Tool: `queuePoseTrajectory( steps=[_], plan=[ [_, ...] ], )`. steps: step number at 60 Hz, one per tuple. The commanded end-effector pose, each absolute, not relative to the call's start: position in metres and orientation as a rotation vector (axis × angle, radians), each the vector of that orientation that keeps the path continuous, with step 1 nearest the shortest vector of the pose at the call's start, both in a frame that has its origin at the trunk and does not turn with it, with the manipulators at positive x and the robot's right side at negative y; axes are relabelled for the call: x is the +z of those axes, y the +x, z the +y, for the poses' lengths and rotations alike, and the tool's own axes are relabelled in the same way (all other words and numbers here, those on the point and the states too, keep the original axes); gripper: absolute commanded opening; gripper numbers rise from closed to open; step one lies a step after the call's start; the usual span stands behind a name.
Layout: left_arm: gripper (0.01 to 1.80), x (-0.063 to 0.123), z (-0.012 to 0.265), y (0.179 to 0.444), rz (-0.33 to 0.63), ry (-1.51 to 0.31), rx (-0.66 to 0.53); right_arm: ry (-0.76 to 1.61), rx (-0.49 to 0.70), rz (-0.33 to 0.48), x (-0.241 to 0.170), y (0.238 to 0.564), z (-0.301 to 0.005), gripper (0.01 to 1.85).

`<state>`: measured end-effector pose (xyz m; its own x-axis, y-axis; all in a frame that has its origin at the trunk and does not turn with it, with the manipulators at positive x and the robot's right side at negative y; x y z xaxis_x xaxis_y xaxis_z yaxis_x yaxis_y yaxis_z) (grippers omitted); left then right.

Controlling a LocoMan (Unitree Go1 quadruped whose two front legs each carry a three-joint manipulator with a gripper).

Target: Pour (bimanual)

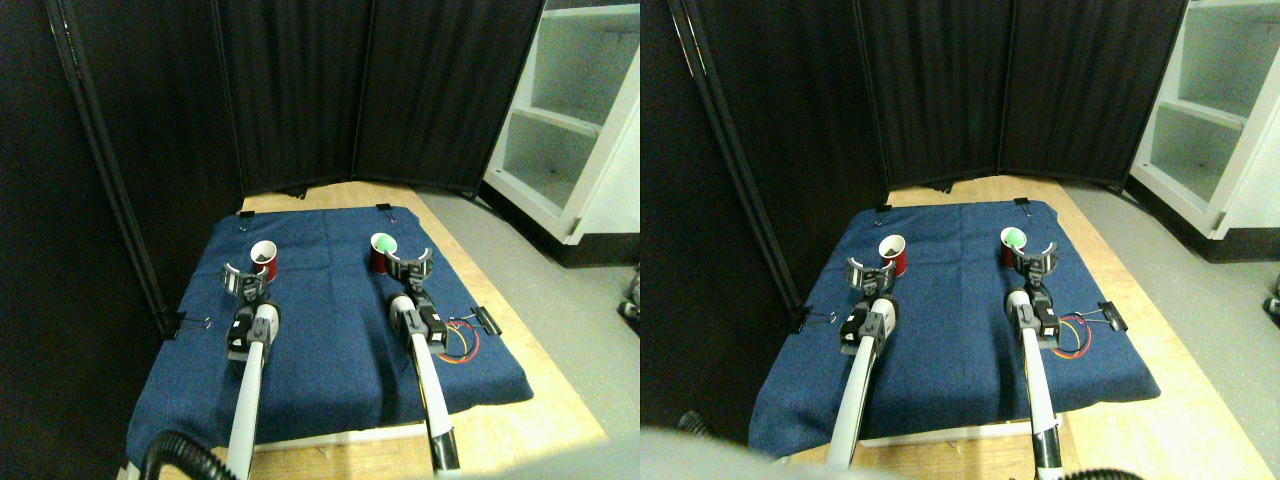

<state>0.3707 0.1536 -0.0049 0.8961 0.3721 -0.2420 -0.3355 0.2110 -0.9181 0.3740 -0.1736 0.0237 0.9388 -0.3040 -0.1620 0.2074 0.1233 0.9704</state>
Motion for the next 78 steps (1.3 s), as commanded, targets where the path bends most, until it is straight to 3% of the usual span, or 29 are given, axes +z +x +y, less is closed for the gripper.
queuePoseTrajectory(
  steps=[1, 15, 49, 78],
  plan=[
    [0.88, -0.004, 0.148, 0.377, -0.039, -1.280, 0.483, 1.398, -0.360, -0.086, 0.024, 0.381, -0.168, 0.86],
    [0.82, -0.010, 0.140, 0.382, 0.004, -1.324, 0.477, 1.415, -0.368, -0.069, 0.016, 0.388, -0.157, 1.00],
    [0.79, -0.014, 0.124, 0.399, 0.108, -1.388, 0.467, 1.396, -0.377, -0.070, 0.003, 0.397, -0.151, 0.98],
    [0.72, -0.025, 0.121, 0.401, 0.103, -1.423, 0.510, 1.472, -0.397, -0.080, -0.002, 0.408, -0.152, 1.01]
  ],
)
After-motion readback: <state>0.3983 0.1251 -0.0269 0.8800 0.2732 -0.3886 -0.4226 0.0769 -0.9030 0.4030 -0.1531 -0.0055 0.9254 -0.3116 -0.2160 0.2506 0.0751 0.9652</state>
